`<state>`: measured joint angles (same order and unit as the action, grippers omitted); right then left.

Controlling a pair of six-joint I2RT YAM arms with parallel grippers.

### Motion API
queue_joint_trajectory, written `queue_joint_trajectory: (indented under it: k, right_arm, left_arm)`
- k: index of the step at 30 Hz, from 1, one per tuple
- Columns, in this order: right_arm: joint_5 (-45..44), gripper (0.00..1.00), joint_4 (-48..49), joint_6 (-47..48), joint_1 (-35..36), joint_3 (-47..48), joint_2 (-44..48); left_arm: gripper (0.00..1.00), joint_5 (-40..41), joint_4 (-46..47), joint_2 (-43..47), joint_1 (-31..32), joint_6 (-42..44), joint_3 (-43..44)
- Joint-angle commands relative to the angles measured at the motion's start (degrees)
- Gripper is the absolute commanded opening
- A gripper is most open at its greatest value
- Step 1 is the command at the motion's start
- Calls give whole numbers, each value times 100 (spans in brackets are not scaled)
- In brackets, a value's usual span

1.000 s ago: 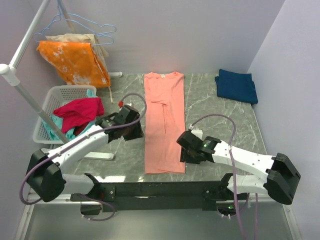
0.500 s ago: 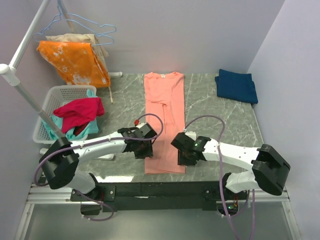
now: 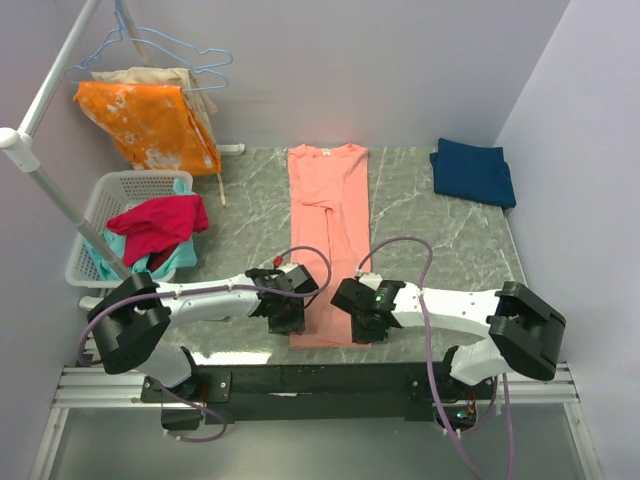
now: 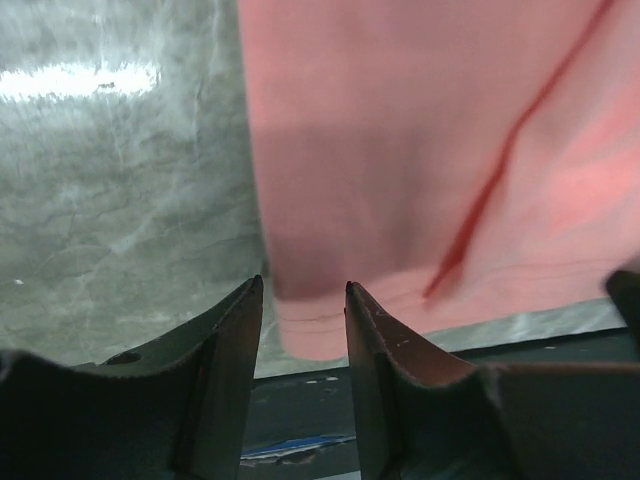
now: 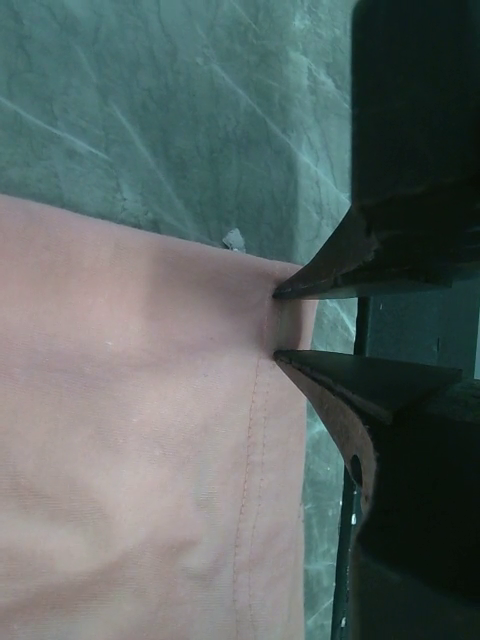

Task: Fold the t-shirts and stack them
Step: Fold the tshirt

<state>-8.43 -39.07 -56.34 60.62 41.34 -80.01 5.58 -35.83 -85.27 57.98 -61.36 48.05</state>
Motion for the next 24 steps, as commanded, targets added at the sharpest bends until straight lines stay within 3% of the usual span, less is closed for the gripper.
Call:
queue_joint_trajectory:
  k: [1,10,15,21,24]
  right_arm:
    - [-238,35,-338,-176,38,216,-120]
    - [-449,31,-637,-352,-94,24,-235]
    - [-441,20,-672,-448,-226,-232,-33]
    - [-484,22,-882,-545,-235,-372,196]
    - [-616,32,-1058,-571,-235,-364,415]
  left_arm:
    - [45,-101,138,-173,56,-51,-217]
    - [45,-119,-20,-867,109,2,-200]
    - [43,-58,-143,-912,109,-86,-208]
    - [44,-49,-213,-798,109,-244,-331]
    - [44,-14,-248,-736,109,-288,-367]
